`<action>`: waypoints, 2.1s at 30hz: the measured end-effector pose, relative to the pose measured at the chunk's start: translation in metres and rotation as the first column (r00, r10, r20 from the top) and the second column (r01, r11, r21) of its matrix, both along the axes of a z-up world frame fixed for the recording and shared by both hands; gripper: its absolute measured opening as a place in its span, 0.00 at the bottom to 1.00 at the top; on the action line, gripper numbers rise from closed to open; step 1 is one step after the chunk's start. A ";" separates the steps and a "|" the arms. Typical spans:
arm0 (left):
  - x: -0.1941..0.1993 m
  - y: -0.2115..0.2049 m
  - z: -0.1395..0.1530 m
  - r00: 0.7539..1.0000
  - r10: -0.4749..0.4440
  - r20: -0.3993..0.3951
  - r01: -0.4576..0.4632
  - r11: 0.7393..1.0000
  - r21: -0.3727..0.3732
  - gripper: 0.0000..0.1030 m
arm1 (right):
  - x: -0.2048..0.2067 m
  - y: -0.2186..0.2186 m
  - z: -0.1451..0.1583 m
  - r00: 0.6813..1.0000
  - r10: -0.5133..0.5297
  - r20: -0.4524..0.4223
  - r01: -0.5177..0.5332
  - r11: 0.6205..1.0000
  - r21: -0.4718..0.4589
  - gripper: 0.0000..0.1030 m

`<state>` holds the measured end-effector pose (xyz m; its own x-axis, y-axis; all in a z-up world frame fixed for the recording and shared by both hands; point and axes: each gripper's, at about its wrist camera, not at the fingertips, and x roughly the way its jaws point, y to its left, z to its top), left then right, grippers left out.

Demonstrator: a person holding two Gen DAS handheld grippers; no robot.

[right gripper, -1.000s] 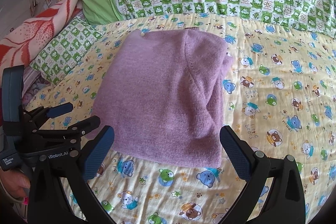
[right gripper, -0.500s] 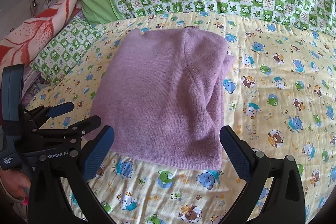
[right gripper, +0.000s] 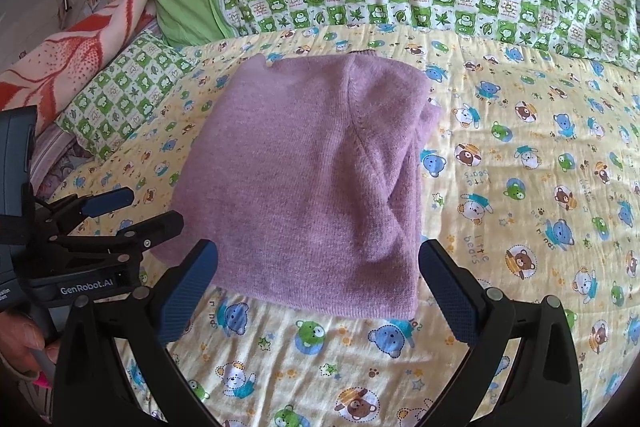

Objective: Fold small clothes

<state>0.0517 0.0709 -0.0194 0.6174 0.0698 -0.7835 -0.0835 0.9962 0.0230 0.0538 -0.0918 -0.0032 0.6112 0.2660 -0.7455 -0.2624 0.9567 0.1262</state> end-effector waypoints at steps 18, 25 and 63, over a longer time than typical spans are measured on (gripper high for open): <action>-0.001 0.000 0.003 1.000 0.003 0.005 -0.003 1.000 0.001 0.85 | 0.000 0.001 0.005 1.000 -0.003 0.012 0.002 1.000 0.012 0.98; 0.002 0.000 0.002 1.000 0.001 0.006 -0.001 1.000 0.001 0.85 | 0.001 0.000 0.006 1.000 0.000 0.012 -0.001 1.000 0.012 0.98; 0.022 0.004 0.011 0.999 0.036 0.013 -0.036 0.999 0.011 0.85 | 0.017 -0.006 0.016 1.000 -0.001 0.022 0.000 1.000 0.030 0.98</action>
